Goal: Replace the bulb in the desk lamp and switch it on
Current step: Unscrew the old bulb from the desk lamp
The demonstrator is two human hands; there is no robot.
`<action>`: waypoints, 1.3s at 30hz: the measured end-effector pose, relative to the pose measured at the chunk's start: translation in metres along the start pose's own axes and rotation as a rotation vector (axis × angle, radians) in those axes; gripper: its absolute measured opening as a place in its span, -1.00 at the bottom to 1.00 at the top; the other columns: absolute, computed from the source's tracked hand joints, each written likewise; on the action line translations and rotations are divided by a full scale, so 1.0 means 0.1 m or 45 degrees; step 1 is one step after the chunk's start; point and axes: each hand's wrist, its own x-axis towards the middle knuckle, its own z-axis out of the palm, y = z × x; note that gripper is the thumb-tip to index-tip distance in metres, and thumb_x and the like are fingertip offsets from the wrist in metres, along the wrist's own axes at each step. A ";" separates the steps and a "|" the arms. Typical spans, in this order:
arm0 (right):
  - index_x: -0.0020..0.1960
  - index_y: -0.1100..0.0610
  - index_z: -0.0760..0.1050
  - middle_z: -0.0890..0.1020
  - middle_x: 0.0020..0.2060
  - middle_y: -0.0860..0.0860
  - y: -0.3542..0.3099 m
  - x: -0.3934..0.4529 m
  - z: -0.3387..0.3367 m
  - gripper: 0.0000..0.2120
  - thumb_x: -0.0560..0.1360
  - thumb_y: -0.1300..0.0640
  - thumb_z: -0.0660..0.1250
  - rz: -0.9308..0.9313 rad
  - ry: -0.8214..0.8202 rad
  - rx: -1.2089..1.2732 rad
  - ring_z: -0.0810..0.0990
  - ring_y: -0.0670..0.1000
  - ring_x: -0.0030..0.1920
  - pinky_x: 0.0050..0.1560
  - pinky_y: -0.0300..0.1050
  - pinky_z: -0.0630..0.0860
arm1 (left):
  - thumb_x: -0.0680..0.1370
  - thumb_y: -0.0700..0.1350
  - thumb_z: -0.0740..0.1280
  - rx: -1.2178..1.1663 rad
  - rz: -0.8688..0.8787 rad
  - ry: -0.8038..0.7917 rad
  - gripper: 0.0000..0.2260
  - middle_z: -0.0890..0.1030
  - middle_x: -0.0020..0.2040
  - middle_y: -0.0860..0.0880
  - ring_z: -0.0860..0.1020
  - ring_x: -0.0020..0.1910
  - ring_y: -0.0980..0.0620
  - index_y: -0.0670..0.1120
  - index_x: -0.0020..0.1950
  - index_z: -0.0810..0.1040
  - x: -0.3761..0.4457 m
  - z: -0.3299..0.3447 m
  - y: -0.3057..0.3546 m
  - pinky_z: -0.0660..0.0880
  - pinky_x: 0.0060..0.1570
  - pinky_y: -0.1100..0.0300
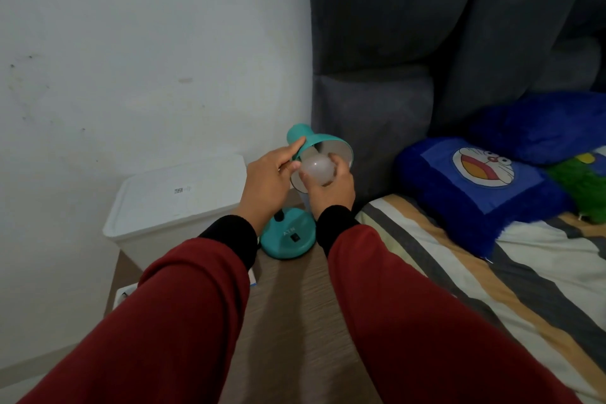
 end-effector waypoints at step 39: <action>0.49 0.02 0.16 0.39 0.35 0.13 0.03 -0.04 0.05 -0.22 0.39 -0.03 0.46 0.084 -0.023 0.256 0.44 0.10 0.31 0.34 0.02 0.42 | 0.57 -0.24 0.25 0.037 -0.036 0.006 -0.64 0.58 0.25 -0.13 0.53 0.20 0.04 -0.01 0.36 0.45 -0.05 -0.01 0.06 0.29 0.07 0.58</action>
